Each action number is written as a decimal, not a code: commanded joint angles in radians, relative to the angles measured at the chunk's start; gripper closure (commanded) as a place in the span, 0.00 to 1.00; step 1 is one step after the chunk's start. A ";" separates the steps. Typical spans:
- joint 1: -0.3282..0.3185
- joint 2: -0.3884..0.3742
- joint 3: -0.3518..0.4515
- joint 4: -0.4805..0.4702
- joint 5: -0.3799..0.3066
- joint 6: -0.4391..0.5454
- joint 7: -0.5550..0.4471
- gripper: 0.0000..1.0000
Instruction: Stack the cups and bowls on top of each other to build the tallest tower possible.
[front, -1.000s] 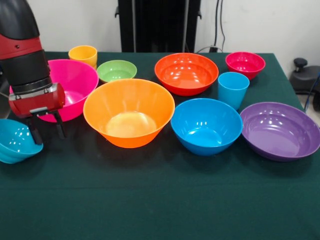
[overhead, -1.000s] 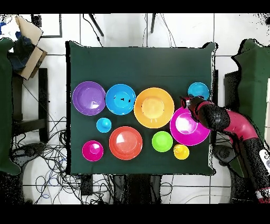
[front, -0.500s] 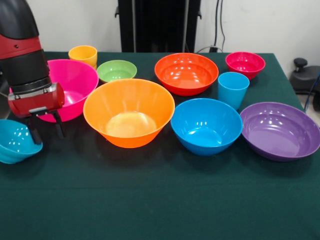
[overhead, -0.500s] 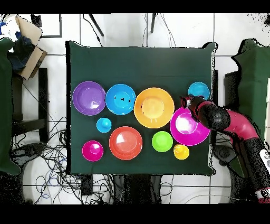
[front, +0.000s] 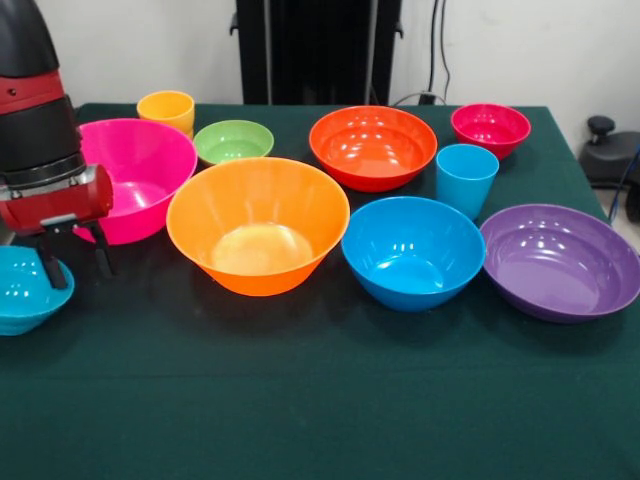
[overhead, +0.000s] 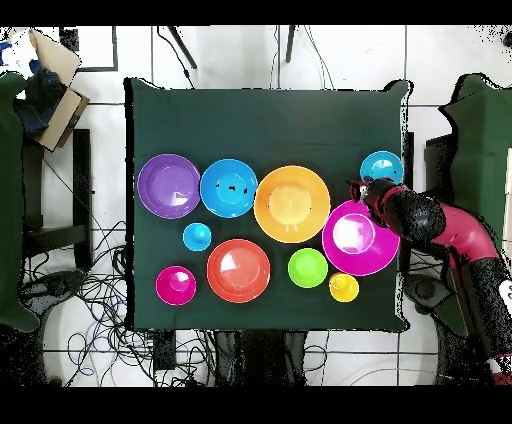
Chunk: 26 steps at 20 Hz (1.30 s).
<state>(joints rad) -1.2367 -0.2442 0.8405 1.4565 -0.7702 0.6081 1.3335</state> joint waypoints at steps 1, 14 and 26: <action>0.016 -0.015 0.029 -0.097 -0.048 0.125 -0.422 0.00; 0.060 0.102 0.014 -0.197 -0.111 0.017 -0.412 0.00; 0.093 0.149 0.010 -0.280 -0.139 0.006 -0.399 1.00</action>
<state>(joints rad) -1.2201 -0.1583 0.9028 1.2607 -0.8059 0.6235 1.2284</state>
